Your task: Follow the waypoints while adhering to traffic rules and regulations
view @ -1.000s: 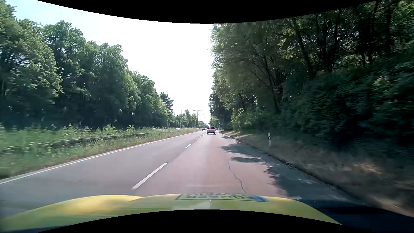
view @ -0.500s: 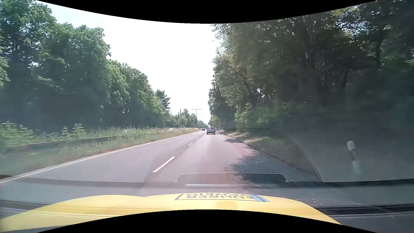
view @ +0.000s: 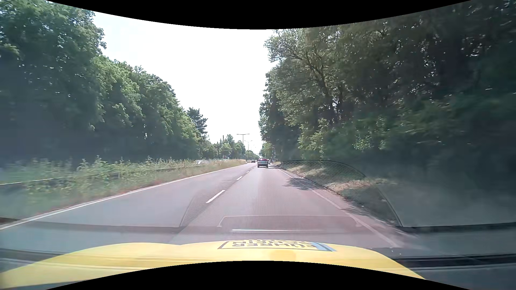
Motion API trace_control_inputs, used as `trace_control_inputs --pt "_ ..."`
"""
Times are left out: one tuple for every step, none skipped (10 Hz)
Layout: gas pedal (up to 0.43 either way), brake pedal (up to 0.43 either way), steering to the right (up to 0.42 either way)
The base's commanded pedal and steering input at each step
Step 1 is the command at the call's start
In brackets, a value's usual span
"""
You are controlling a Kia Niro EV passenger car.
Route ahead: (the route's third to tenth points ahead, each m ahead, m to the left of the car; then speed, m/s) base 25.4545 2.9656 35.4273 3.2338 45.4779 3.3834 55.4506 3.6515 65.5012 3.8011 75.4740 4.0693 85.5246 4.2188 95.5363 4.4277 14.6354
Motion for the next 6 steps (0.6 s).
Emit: trace_control_inputs --pt "0.079 0.0 -0.002" --pt "0.079 0.0 -0.002" --pt "0.079 0.0 -0.002" --pt "0.079 0.0 -0.002" --pt "0.079 0.0 -0.002" --pt "0.079 0.0 -0.002"
